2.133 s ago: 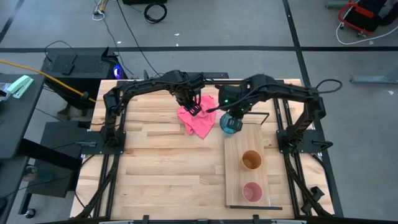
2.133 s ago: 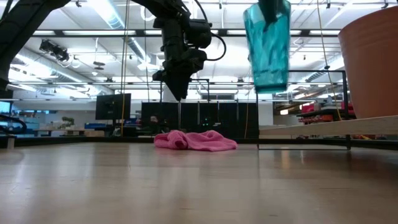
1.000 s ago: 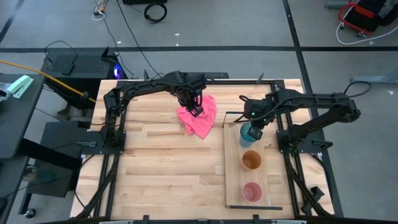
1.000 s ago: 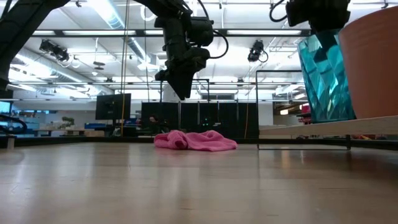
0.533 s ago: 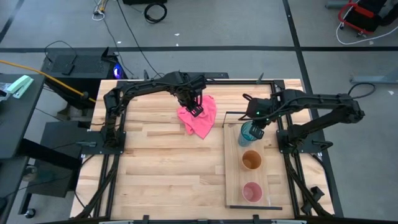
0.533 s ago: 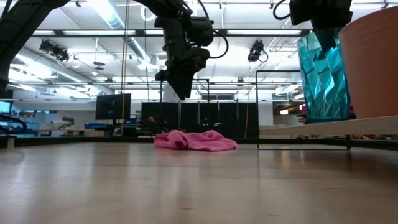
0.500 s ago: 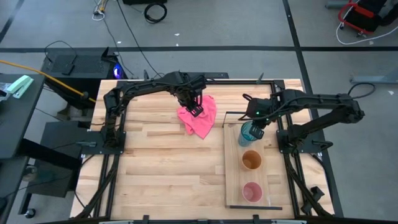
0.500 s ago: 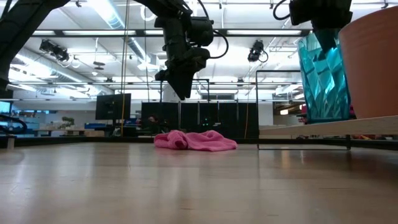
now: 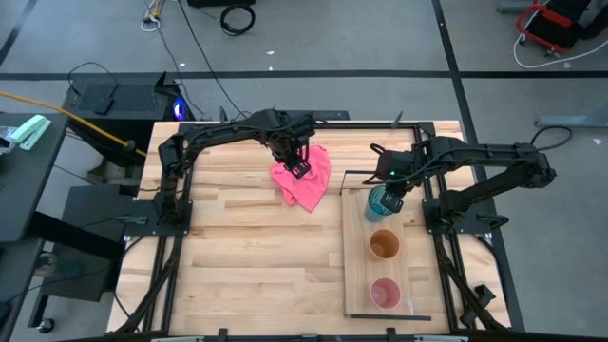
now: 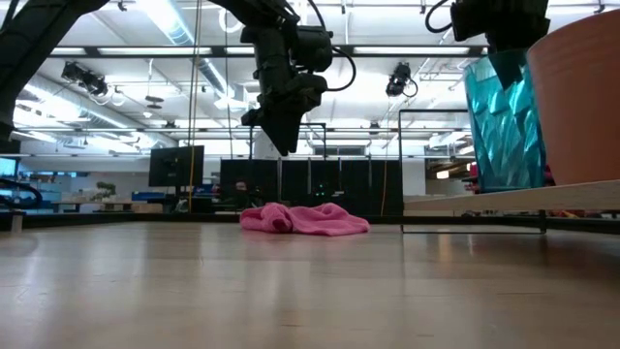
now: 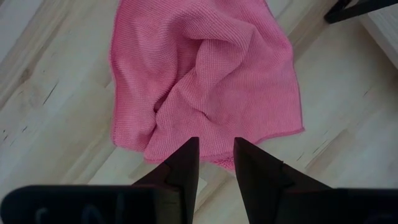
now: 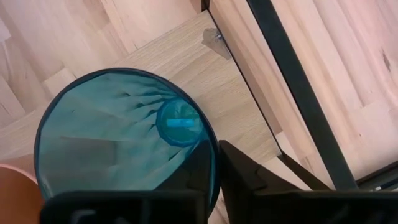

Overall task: Stack small to large cups/mugs on shelf
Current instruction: Put the blue cup on the shelf, then return to Home Position

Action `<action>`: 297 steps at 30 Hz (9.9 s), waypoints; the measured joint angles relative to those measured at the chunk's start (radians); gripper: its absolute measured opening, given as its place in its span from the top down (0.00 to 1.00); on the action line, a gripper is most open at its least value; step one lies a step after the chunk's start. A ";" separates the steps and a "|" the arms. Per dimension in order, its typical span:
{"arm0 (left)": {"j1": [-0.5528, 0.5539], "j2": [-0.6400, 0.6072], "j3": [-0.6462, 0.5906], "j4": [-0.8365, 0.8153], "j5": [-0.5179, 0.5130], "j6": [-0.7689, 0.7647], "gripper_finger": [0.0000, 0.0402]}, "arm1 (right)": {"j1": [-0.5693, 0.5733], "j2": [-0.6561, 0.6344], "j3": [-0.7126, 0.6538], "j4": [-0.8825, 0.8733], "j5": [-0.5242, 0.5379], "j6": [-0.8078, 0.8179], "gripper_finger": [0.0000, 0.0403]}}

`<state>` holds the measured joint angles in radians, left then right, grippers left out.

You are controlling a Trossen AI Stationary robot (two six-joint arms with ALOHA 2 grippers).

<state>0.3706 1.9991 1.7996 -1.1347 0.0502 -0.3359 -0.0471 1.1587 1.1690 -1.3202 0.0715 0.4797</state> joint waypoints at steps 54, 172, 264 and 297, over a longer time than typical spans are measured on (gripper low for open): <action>-0.120 -0.492 0.001 -0.023 0.019 -0.090 0.73 | -0.002 -0.356 0.280 -0.045 -0.021 0.124 0.77; -0.288 -1.568 -1.665 1.647 0.145 -0.019 0.73 | -0.002 -1.153 -1.162 1.769 -0.264 0.145 0.77; -0.288 -1.593 -1.664 1.462 0.031 0.092 0.73 | -0.940 -1.151 -1.160 1.369 0.006 -0.422 0.77; -0.260 -1.816 -1.665 1.253 -0.051 0.134 0.73 | -0.939 -1.151 -1.160 1.370 0.006 -0.420 0.77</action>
<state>0.1104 0.1832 0.1345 0.1181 -0.0013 -0.2017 -0.9859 0.0074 0.0086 0.0494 0.0772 0.0601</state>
